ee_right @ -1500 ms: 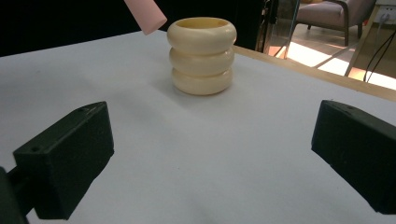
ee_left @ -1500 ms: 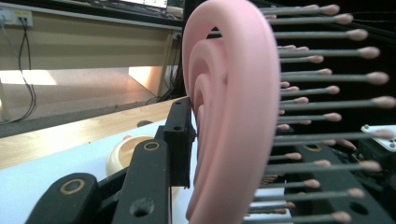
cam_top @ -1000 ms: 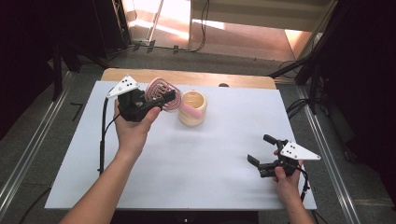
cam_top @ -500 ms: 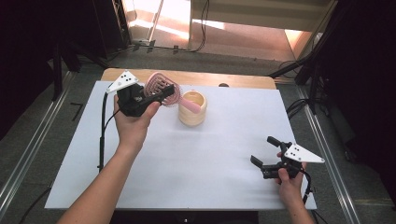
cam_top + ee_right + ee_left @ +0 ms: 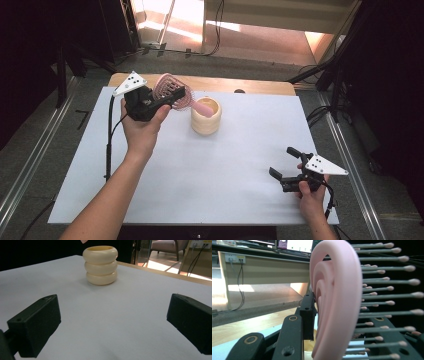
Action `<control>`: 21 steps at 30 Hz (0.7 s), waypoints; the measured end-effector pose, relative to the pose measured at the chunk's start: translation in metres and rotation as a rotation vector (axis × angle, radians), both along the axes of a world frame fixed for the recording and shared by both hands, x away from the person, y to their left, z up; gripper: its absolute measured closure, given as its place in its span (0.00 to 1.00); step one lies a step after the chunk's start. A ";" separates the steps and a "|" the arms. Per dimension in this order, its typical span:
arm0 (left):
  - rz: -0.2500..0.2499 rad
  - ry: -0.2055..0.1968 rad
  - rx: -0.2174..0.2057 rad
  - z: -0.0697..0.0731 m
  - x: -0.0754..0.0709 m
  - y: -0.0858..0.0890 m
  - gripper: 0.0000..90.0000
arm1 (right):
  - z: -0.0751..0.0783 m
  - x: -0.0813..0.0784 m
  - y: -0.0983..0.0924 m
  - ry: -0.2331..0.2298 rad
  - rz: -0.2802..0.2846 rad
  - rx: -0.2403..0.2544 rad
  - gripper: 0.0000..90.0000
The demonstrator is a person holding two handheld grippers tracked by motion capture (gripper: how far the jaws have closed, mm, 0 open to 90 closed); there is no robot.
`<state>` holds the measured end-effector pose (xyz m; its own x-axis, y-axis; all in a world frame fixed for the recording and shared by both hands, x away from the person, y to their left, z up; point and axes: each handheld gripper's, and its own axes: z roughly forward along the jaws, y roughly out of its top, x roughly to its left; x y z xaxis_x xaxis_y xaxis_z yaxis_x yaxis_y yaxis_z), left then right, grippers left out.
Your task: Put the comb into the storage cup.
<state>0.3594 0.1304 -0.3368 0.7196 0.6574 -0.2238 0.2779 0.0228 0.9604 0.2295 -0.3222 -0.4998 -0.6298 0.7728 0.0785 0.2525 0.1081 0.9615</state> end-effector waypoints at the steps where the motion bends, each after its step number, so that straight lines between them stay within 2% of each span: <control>1: 0.001 0.001 0.000 0.000 0.000 0.000 0.71 | 0.000 0.000 0.000 0.003 0.001 0.000 0.00; 21: 0.023 -0.010 0.016 0.005 0.013 -0.002 0.71 | -0.001 0.000 -0.002 0.005 0.004 0.010 0.00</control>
<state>0.3723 0.1284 -0.3320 0.7060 0.6776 -0.2060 0.2681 0.0136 0.9633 0.2297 -0.3238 -0.5004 -0.6323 0.7696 0.0891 0.2571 0.0999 0.9612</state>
